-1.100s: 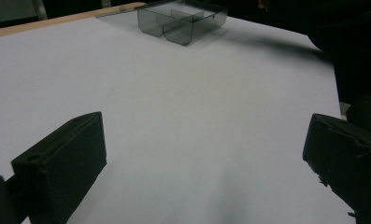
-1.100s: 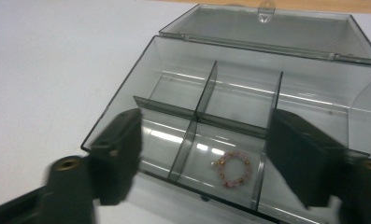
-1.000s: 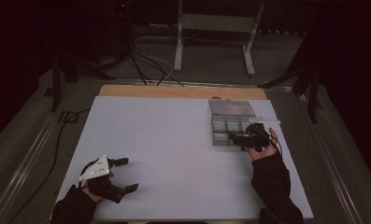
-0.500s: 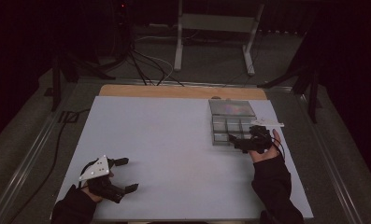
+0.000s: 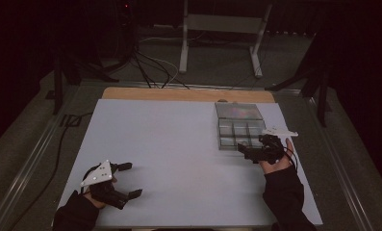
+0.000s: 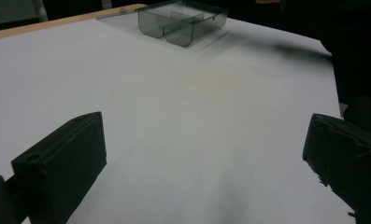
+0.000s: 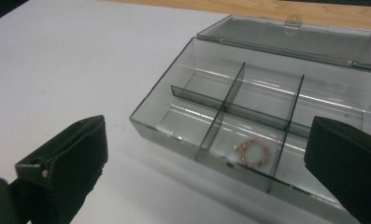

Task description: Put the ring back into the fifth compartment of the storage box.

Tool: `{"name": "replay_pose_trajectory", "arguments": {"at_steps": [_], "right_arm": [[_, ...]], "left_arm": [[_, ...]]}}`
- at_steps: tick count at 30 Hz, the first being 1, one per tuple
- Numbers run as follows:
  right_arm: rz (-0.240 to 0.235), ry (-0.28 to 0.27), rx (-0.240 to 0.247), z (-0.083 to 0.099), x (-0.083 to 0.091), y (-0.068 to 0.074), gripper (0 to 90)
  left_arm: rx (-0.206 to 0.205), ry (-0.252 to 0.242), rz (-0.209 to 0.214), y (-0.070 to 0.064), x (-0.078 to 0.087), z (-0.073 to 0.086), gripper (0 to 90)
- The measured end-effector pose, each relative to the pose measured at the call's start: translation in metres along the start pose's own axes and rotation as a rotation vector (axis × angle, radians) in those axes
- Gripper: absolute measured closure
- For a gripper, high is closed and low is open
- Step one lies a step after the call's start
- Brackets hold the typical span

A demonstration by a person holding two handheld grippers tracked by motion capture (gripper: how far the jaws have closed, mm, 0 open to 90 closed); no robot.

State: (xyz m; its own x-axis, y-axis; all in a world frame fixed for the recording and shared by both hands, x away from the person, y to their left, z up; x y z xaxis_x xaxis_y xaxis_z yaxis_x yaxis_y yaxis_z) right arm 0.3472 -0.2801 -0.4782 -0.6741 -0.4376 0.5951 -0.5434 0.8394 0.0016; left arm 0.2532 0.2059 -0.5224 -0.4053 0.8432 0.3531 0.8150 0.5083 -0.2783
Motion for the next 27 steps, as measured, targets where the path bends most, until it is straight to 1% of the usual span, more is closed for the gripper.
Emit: {"name": "replay_pose_trajectory", "arguments": {"at_steps": [3,8,9,11,14,20,27], "right_arm": [[-0.006,0.0,-0.007,0.003,0.002,0.001,0.0],[-0.015,-0.001,-0.002,0.01,0.011,0.003,0.0],[-0.011,0.0,0.005,0.011,0.012,0.003,0.0],[-0.008,0.002,0.01,0.015,0.015,0.003,0.0],[-0.012,0.014,0.005,0.022,0.019,0.003,0.0],[-0.016,0.022,0.027,0.032,0.024,0.005,0.0],[-0.031,0.025,0.031,0.042,0.028,0.009,0.0]], "left_arm": [[-0.002,0.001,-0.001,0.0,0.0,0.0,0.7],[-0.003,0.001,-0.001,0.0,0.0,0.0,0.7],[-0.004,0.0,0.0,0.0,0.001,0.0,0.7],[0.0,0.0,0.001,0.0,0.0,0.0,0.7],[-0.005,0.003,0.0,0.0,0.0,0.0,0.7],[-0.004,0.001,0.0,0.0,0.0,0.0,0.7],[-0.007,0.0,0.001,0.0,0.0,0.0,0.7]]}}
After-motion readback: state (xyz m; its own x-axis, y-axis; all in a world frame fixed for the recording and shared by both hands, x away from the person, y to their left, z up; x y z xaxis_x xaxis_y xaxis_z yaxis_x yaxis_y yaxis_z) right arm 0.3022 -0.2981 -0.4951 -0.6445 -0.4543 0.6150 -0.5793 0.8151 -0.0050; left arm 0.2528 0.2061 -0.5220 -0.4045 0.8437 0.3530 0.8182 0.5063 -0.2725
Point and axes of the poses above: each handheld gripper's, and its own axes: x roughly backward along the jaws, z roughly out of its underside, y roughly to its left, the point moved 2 cm from there along -x, roughly forward along the jaws, and after that the axes turned 10 degrees about x, right-handed, at the moved point
